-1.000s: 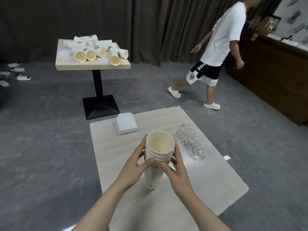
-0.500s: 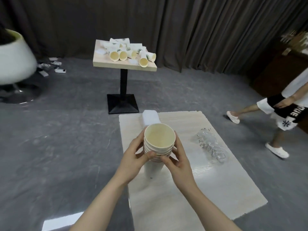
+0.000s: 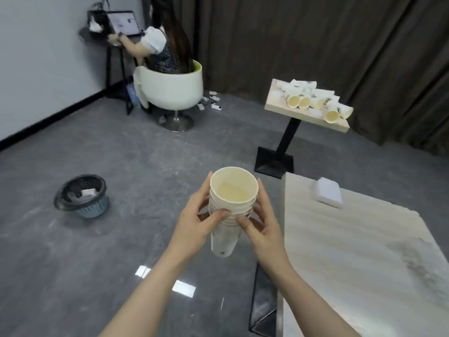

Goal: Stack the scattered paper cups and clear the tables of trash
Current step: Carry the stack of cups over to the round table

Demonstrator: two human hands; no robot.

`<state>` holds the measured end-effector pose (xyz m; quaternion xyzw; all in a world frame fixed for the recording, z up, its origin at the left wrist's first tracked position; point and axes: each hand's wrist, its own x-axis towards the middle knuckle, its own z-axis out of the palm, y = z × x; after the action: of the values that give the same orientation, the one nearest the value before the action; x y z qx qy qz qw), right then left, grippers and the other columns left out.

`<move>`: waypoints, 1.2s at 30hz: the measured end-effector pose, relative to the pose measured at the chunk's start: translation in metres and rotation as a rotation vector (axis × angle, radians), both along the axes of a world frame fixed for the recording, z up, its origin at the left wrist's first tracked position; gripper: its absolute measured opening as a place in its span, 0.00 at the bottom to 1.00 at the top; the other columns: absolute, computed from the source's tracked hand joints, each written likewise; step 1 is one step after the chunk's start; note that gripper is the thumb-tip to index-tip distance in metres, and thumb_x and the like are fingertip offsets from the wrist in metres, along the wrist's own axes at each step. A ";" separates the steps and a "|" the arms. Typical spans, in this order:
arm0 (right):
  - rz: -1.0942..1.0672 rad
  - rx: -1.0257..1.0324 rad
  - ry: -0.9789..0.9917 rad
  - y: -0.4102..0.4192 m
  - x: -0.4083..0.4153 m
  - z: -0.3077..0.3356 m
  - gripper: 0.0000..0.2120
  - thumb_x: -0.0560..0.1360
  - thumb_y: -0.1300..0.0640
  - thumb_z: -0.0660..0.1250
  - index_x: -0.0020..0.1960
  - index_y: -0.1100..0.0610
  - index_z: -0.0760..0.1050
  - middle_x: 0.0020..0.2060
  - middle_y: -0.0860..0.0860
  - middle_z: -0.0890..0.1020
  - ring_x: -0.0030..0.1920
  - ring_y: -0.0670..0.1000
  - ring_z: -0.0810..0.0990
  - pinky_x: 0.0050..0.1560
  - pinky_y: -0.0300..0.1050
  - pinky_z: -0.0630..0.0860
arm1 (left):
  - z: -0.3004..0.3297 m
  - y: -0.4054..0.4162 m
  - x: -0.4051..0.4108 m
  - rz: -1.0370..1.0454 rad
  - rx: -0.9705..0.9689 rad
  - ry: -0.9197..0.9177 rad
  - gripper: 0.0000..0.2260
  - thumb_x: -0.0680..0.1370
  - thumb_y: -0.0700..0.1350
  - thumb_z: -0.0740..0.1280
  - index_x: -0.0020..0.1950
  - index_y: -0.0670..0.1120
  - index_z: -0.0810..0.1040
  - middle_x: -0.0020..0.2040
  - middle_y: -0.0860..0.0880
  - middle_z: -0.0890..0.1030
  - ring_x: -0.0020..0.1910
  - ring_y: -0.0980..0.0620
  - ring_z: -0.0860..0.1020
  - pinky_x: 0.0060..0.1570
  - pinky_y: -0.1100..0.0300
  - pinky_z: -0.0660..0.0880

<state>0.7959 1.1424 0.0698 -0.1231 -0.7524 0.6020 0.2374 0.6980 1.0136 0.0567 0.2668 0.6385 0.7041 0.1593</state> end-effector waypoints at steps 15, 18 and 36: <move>0.590 -0.065 0.052 -0.208 -0.149 0.012 0.36 0.72 0.56 0.70 0.75 0.43 0.58 0.71 0.48 0.69 0.69 0.46 0.70 0.70 0.57 0.67 | 0.022 -0.234 -0.057 0.644 0.017 0.004 0.33 0.69 0.51 0.73 0.71 0.64 0.65 0.67 0.58 0.74 0.62 0.65 0.74 0.53 0.73 0.71; 0.676 -0.076 0.071 -0.240 -0.188 0.011 0.36 0.71 0.56 0.70 0.74 0.41 0.60 0.70 0.46 0.70 0.69 0.46 0.71 0.69 0.55 0.68 | 0.023 -0.264 -0.078 0.758 0.026 -0.009 0.33 0.69 0.52 0.72 0.71 0.63 0.64 0.68 0.57 0.73 0.61 0.65 0.74 0.52 0.73 0.71; 1.138 -0.062 0.106 -0.415 -0.411 0.021 0.34 0.70 0.54 0.72 0.72 0.39 0.63 0.69 0.41 0.71 0.68 0.43 0.71 0.68 0.55 0.70 | 0.032 -0.412 -0.229 1.256 0.069 0.020 0.32 0.69 0.52 0.73 0.71 0.61 0.67 0.67 0.60 0.74 0.60 0.66 0.74 0.48 0.75 0.71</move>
<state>0.3845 0.7276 0.0905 0.3250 -0.6690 0.6624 -0.0903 0.4689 0.6014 0.0887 -0.1474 0.6518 0.6810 -0.2994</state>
